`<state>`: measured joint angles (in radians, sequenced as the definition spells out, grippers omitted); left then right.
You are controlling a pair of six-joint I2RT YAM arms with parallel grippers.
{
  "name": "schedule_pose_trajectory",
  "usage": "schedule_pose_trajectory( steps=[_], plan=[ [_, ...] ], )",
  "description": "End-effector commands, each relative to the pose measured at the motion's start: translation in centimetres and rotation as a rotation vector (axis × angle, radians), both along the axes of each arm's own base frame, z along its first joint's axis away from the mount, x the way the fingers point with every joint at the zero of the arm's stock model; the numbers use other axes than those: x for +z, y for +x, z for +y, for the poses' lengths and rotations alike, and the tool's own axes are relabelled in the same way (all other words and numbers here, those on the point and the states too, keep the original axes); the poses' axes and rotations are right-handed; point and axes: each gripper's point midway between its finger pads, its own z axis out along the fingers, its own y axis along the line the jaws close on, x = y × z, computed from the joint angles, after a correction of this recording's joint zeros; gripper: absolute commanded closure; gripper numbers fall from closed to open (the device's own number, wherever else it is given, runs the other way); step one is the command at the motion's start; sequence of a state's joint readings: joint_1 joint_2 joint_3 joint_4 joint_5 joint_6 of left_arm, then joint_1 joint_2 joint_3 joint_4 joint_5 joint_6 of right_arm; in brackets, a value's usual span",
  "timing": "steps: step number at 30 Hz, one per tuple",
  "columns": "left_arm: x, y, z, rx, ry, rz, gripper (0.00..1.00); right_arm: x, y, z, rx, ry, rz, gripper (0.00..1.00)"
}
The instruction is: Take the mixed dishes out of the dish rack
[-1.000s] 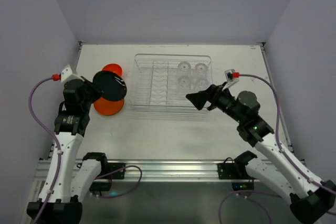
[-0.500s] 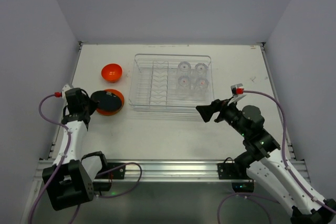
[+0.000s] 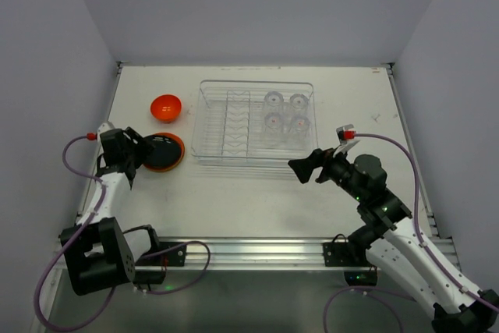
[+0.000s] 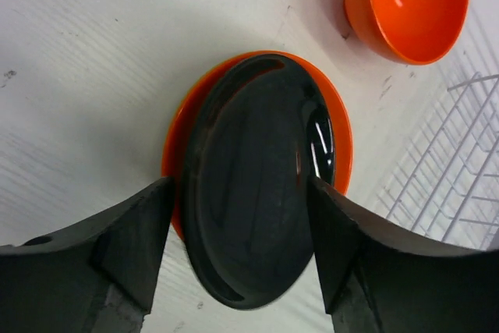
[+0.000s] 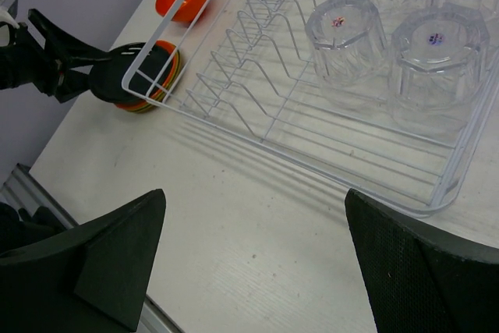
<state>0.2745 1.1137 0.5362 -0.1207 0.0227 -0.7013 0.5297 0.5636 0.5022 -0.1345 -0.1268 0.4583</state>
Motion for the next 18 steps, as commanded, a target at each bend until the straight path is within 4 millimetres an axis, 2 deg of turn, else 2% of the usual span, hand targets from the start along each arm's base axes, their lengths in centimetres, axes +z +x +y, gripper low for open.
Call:
schedule_pose_trajectory(
  steps=[1, 4, 8, 11, 12, 13, 15, 17, 18],
  plan=[
    [2.4, 1.3, 0.2, -0.049, 0.085, -0.075, 0.24, 1.1, 0.2, 0.4, 0.02, 0.013, -0.048, 0.01],
    [3.6, 1.8, -0.7, -0.068, 0.162, -0.072, 0.0, 0.5, 0.2, 0.2, 0.009, -0.001, -0.024, 0.01],
    [3.2, 1.8, -1.5, -0.064, 0.229, 0.009, 0.0, -0.4, 0.8, -0.3, -0.034, -0.027, 0.017, 0.01],
    [2.9, 1.6, -0.5, -0.022, 0.256, 0.057, 0.0, 0.6, 1.1, 0.0, -0.033, -0.016, 0.024, 0.01],
    [2.4, 0.9, -0.1, -0.011, 0.269, 0.111, 0.0, 0.4, 1.2, 0.1, -0.034, -0.019, 0.04, 0.01],
    [3.3, 1.1, 0.0, 0.001, 0.274, 0.117, 0.0, 0.2, 1.4, 0.0, -0.048, -0.019, 0.051, 0.01],
    [3.6, 0.5, 0.1, 0.001, 0.285, 0.146, 0.0, -0.1, 1.9, -0.4, -0.098, -0.002, 0.087, 0.01],
    [4.9, 0.3, -0.2, -0.013, 0.283, 0.126, 0.0, -0.2, 2.4, -1.2, -0.171, -0.004, 0.121, 0.01],
    [6.4, 0.2, -0.4, -0.022, 0.286, 0.087, 0.0, -1.0, 2.5, -1.7, -0.204, -0.025, 0.159, 0.01]
  ],
)
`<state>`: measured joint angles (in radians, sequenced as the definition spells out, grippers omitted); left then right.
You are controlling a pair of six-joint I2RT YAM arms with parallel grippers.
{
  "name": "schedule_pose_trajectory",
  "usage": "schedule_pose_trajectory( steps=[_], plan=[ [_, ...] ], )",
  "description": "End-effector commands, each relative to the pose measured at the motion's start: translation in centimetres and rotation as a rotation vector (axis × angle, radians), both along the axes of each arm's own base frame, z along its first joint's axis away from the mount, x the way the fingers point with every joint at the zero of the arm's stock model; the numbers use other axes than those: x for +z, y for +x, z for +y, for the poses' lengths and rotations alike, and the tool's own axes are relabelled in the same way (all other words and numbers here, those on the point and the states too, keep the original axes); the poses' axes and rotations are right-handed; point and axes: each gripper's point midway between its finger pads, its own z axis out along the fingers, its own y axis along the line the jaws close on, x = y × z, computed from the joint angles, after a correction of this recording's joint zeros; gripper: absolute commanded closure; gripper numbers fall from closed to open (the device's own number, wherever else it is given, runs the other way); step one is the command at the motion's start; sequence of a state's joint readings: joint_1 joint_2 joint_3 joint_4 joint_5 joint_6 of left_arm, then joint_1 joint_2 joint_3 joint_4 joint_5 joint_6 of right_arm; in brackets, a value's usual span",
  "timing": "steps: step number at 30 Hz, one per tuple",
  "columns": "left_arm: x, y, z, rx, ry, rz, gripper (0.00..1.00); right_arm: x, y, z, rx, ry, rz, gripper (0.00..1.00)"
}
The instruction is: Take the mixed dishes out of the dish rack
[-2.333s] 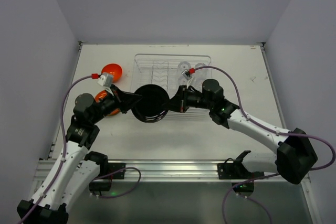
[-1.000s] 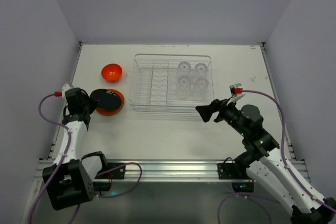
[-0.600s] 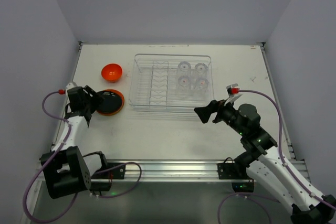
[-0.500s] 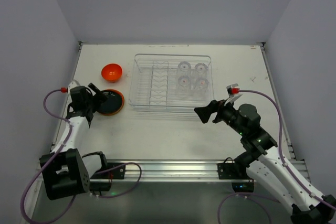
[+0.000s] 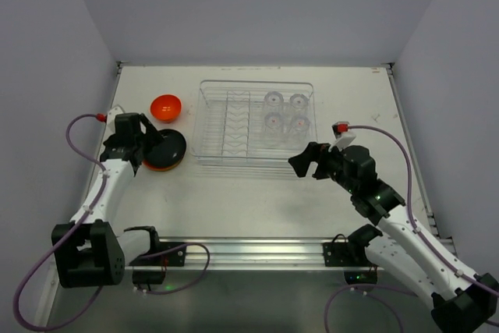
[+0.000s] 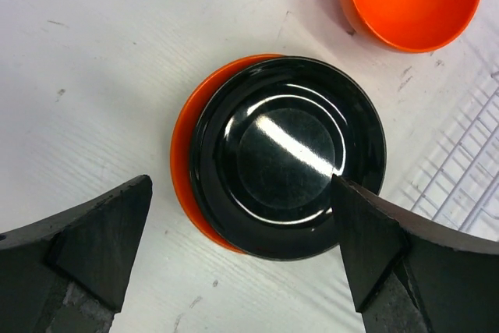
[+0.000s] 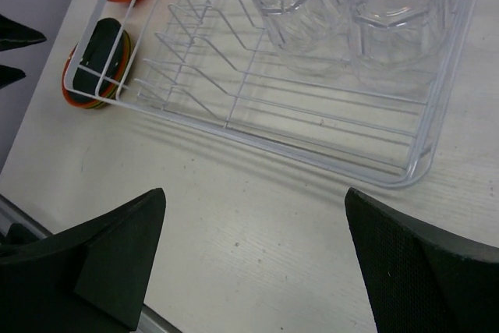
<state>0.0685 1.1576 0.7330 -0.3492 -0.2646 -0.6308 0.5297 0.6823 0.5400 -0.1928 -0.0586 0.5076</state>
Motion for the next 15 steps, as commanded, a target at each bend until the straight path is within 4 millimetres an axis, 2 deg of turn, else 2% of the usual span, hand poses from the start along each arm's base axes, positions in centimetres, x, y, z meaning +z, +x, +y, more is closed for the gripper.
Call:
schedule_pose_trajectory(
  steps=[1, 2, 3, 5, 6, 8, 9, 10, 11, 12, 15],
  plan=[
    [4.3, -0.6, 0.6, -0.003, 0.06, -0.053, 0.0, 1.6, 1.7, -2.2, -0.188, 0.003, 0.018, 0.01],
    [5.0, -1.1, 0.4, -0.017, 0.058, -0.057, 0.0, 1.9, 1.9, -2.5, -0.215, 0.006, 0.021, 0.01],
    [7.3, -1.2, -0.1, -0.053, 0.059, -0.118, 0.0, 1.8, 2.0, -2.9, -0.234, -0.006, 0.026, 0.01],
    [9.4, -1.8, -0.8, -0.105, 0.062, -0.165, 0.0, 2.4, 2.4, -3.4, -0.264, -0.014, 0.006, 0.01],
    [11.6, -2.1, -1.7, -0.17, 0.065, -0.221, 0.0, 2.9, 2.6, -3.3, -0.263, -0.008, -0.01, 0.01],
    [13.2, -2.8, -2.5, -0.226, 0.062, -0.256, 0.0, 4.2, 2.7, -2.5, -0.232, 0.023, -0.029, 0.01],
    [14.3, -3.3, -3.7, -0.303, 0.055, -0.291, 0.0, 5.3, 3.1, -2.1, -0.219, 0.048, -0.06, 0.01],
    [14.9, -3.6, -4.2, -0.341, 0.057, -0.311, 0.0, 5.8, 3.3, -1.6, -0.194, 0.047, -0.082, 0.01],
    [15.4, -4.1, -5.2, -0.415, 0.056, -0.335, 0.0, 7.1, 3.3, -0.5, -0.136, 0.087, -0.12, 0.01],
    [15.3, -4.3, -5.4, -0.433, 0.058, -0.337, 0.0, 7.7, 3.3, 0.4, -0.09, 0.103, -0.136, 0.01],
    [13.5, -4.1, -4.7, -0.421, 0.093, -0.296, 0.0, 7.7, 4.8, 1.8, -0.073, 0.092, -0.082, 0.01]
  ],
)
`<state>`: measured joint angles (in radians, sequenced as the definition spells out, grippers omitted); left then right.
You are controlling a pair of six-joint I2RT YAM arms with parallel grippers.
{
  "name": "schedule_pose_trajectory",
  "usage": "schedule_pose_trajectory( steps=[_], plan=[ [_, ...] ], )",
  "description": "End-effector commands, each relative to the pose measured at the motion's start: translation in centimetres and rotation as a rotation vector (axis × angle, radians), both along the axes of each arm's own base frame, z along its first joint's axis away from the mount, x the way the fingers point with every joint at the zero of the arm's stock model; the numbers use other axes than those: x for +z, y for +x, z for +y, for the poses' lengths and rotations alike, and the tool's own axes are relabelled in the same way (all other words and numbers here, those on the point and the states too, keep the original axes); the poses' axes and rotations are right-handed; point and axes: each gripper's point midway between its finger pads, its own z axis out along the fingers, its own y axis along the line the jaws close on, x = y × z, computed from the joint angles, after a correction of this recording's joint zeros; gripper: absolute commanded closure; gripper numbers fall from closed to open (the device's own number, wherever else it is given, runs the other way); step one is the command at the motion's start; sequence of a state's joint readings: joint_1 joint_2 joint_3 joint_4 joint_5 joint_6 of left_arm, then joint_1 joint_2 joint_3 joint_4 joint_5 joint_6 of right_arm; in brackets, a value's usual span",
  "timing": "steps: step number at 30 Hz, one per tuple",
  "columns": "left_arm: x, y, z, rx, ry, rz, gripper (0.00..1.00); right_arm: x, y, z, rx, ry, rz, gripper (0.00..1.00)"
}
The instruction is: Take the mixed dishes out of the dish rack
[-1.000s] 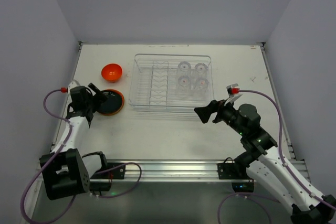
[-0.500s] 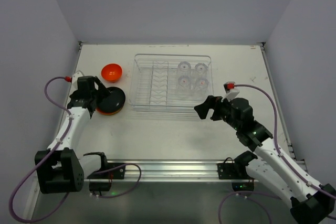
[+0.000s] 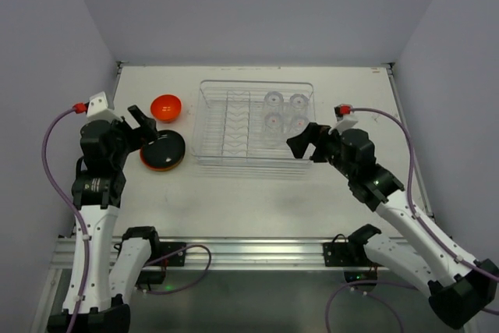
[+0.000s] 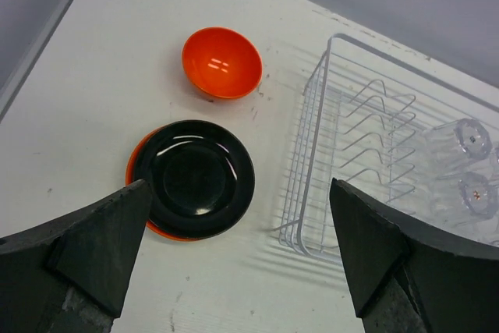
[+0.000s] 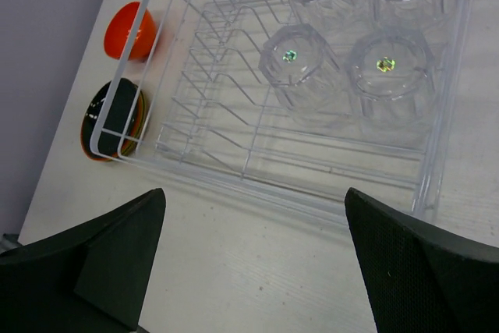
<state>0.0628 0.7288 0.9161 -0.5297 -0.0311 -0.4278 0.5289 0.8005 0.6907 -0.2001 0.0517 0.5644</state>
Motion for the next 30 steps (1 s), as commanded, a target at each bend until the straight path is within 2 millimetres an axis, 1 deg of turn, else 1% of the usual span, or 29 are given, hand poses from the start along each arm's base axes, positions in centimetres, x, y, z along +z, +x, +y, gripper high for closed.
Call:
schedule_pose_trajectory(
  steps=[1, 2, 3, 4, 5, 6, 7, 8, 9, 10, 11, 12, 13, 14, 15, 16, 17, 18, 19, 20, 22, 23, 24, 26, 27, 28, 29, 30],
  plan=[
    [-3.3, -0.3, -0.9, -0.09, 0.061, 0.111, 0.0, 4.1, 3.3, 2.6, 0.032, 0.033, -0.036, 0.01],
    [-3.9, -0.4, -0.6, -0.077, 0.068, 0.131, 0.0, 3.0, 3.7, 2.4, 0.012, -0.011, 0.027, 0.01],
    [-4.2, -0.4, -0.5, -0.067, 0.072, 0.133, 0.0, 2.7, 4.6, 2.2, -0.024, -0.048, 0.046, 0.01],
    [-4.1, -0.2, -0.4, -0.061, 0.078, 0.116, 0.0, 4.2, 5.7, 2.3, -0.048, -0.061, 0.037, 0.01],
    [-5.6, -0.4, 0.1, -0.035, 0.082, 0.136, 0.0, 2.1, 6.7, 2.3, -0.075, -0.121, 0.103, 0.01],
    [-5.6, -0.5, -0.2, -0.036, 0.062, 0.119, 0.0, 1.9, 7.6, 1.8, -0.134, -0.164, 0.099, 0.01],
    [-5.4, -0.5, -0.8, -0.073, 0.058, 0.107, 0.0, 2.8, 8.6, 2.0, -0.153, -0.181, 0.079, 0.01],
    [-5.1, -0.5, -1.9, -0.136, 0.046, 0.093, 0.0, 1.3, 9.6, 2.3, -0.166, -0.221, 0.106, 0.01],
    [-5.3, -0.5, -1.9, -0.138, 0.044, 0.091, 0.0, 1.1, 10.2, 2.6, -0.169, -0.238, 0.108, 0.01],
    [-5.4, -0.5, -1.8, -0.13, 0.042, 0.092, 0.0, 2.0, 11.1, 3.3, -0.147, -0.251, 0.085, 0.01],
    [-5.5, -0.5, -1.8, -0.128, 0.042, 0.093, 0.0, 0.1, 11.8, 3.8, -0.126, -0.307, 0.136, 0.01],
    [-5.5, -0.5, -2.0, -0.137, 0.039, 0.093, 0.0, -0.4, 12.1, 4.3, -0.09, -0.346, 0.15, 0.01],
    [-5.5, -0.5, -2.1, -0.144, 0.037, 0.092, 0.0, 0.7, 12.9, 4.9, -0.068, -0.357, 0.132, 0.01],
    [-5.5, -0.6, -2.1, -0.147, 0.036, 0.092, 0.0, -1.2, 13.3, 5.3, -0.042, -0.406, 0.176, 0.01],
    [-5.4, -0.6, -2.3, -0.156, 0.036, 0.089, 0.0, -1.6, 13.7, 5.4, -0.012, -0.452, 0.17, 0.01],
    [-5.4, -0.6, -2.5, -0.163, 0.034, 0.085, 0.0, -1.3, 14.2, 5.8, 0.011, -0.465, 0.159, 0.01],
    [-5.3, -0.6, -2.5, -0.167, 0.035, 0.082, 0.0, -1.9, 14.2, 5.9, 0.031, -0.494, 0.177, 0.01],
    [-5.4, -0.7, -2.7, -0.175, 0.035, 0.082, 0.0, -3.1, 14.5, 6.0, 0.063, -0.541, 0.192, 0.01],
    [-5.3, -0.7, -2.8, -0.176, 0.035, 0.079, 0.0, -2.8, 14.7, 6.5, 0.089, -0.542, 0.186, 0.01],
    [-5.3, -0.7, -2.8, -0.176, 0.036, 0.079, 0.0, -3.2, 14.4, 6.6, 0.113, -0.556, 0.204, 0.01],
    [-5.2, -0.7, -3.0, -0.185, 0.034, 0.072, 0.0, -3.9, 14.6, 7.2, 0.164, -0.573, 0.208, 0.01],
    [-5.2, -0.7, -3.0, -0.186, 0.034, 0.072, 0.0, -4.2, 14.9, 7.2, 0.166, -0.588, 0.209, 0.01],
    [-5.4, -0.7, -3.1, -0.193, 0.033, 0.077, 0.0, -5.0, 15.4, 7.4, 0.174, -0.605, 0.219, 0.01],
    [-5.5, -0.6, -3.5, -0.213, 0.031, 0.082, 0.0, -6.4, 15.6, 7.2, 0.193, -0.653, 0.257, 0.01],
    [-5.6, -0.5, -3.5, -0.217, 0.031, 0.085, 0.0, -5.8, 16.3, 7.5, 0.181, -0.658, 0.256, 0.01],
    [-5.7, -0.5, -3.5, -0.217, 0.03, 0.092, 0.0, -8.0, 15.8, 6.9, 0.188, -0.703, 0.337, 0.01],
    [-5.7, -0.5, -4.2, -0.244, 0.031, 0.092, 0.0, -8.2, 16.0, 7.0, 0.182, -0.701, 0.346, 0.01],
    [-5.8, -0.6, -4.3, -0.245, 0.031, 0.093, 0.0, -8.7, 16.1, 7.1, 0.18, -0.697, 0.344, 0.01]
  ],
)
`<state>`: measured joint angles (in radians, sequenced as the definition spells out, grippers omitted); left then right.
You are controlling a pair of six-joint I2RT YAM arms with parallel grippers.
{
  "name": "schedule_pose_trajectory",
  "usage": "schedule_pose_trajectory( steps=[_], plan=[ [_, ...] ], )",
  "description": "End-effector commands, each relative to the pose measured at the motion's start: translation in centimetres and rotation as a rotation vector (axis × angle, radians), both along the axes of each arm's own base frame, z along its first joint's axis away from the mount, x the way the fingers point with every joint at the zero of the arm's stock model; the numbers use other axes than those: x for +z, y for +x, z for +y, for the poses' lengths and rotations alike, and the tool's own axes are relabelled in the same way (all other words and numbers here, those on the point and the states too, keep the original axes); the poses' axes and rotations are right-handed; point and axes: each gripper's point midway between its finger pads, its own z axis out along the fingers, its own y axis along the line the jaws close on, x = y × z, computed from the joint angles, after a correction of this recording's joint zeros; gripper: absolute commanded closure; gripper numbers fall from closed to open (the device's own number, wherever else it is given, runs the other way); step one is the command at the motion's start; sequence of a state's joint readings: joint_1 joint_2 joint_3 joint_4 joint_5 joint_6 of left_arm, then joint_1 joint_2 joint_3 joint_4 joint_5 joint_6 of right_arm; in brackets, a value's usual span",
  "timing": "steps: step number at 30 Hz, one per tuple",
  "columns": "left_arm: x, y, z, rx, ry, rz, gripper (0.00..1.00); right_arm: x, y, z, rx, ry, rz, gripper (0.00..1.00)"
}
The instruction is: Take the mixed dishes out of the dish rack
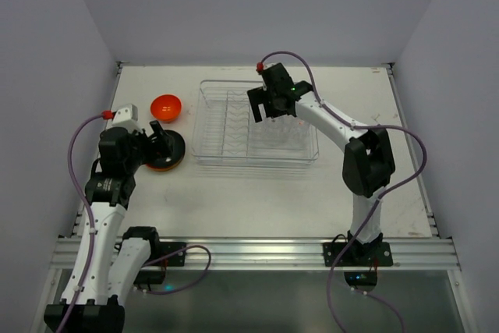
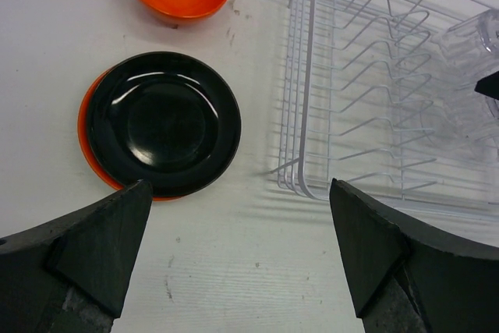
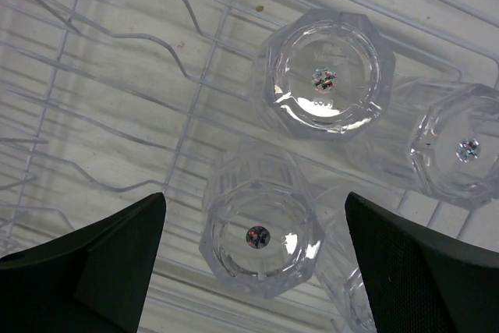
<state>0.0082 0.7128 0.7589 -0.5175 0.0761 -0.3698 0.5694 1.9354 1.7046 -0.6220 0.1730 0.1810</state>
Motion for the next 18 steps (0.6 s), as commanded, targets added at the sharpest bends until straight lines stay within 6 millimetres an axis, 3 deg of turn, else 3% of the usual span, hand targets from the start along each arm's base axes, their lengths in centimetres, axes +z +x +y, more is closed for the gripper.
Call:
schedule_pose_trajectory(
  steps=[1, 9, 18],
  plan=[
    [0.7, 0.4, -1.1, -0.072, 0.017, -0.037, 0.0, -1.4, -0.6, -0.7, 0.017, -0.063, 0.054, 0.01],
    [0.5, 0.1, -1.9, -0.063, 0.035, -0.023, 0.0, -4.1, -1.7, -0.8, 0.001, -0.058, 0.108, 0.03],
    [0.7, -0.2, -2.8, -0.09, 0.034, -0.027, 0.0, -4.1, -1.7, -1.1, -0.005, -0.08, 0.103, 0.16]
  ],
)
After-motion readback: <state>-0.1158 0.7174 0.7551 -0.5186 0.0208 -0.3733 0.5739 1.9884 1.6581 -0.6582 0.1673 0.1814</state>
